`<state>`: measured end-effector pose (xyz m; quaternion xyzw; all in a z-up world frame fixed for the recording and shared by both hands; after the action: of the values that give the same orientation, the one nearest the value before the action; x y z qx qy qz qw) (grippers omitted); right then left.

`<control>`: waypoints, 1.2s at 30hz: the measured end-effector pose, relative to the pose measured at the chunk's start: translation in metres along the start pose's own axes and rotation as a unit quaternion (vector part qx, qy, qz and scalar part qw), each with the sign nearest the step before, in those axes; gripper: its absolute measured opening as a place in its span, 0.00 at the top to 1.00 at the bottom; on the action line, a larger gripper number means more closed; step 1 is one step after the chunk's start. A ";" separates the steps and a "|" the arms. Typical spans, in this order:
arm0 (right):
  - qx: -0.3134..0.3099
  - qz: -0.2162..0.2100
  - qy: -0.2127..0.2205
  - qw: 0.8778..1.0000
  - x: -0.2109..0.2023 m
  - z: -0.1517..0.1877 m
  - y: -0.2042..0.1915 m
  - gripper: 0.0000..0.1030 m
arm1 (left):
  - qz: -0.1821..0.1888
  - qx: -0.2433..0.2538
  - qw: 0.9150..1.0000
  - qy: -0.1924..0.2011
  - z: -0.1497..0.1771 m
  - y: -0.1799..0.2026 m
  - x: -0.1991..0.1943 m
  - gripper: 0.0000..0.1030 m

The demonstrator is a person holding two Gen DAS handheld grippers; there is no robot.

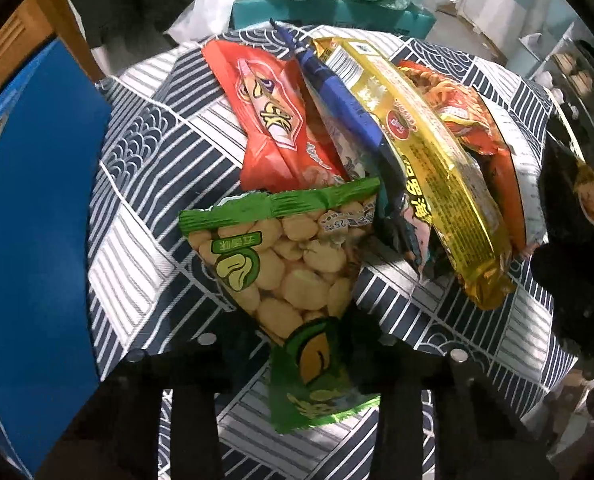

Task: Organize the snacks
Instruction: 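Grasp the green peanut bag with left gripper while right grasps dark noodle bag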

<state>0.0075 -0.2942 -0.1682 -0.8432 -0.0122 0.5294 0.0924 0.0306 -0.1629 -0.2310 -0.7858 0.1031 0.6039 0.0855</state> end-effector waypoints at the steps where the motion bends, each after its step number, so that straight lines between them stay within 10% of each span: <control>1: -0.003 -0.001 0.001 1.000 -0.001 0.000 -0.002 0.44 | -0.001 0.003 1.000 0.001 0.001 0.000 -0.002 0.65; 36: -0.046 -0.037 0.062 0.996 -0.060 -0.017 -0.070 0.44 | 0.005 -0.011 0.993 0.116 0.004 -0.052 -0.113 0.72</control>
<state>0.0012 -0.2350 -0.0959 -0.8770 -0.0620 0.4709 0.0734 0.0128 -0.1056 -0.1224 -0.8506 0.1099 0.5105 0.0612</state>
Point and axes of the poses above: each gripper's, at about its wrist camera, not at the fingertips, and x roughly the way its jaws point, y to its right, z to its underside, the point moved 3 cm from there along x, roughly the way its jaws point, and after that the axes turned 3 degrees about x, right-handed, at the moved point
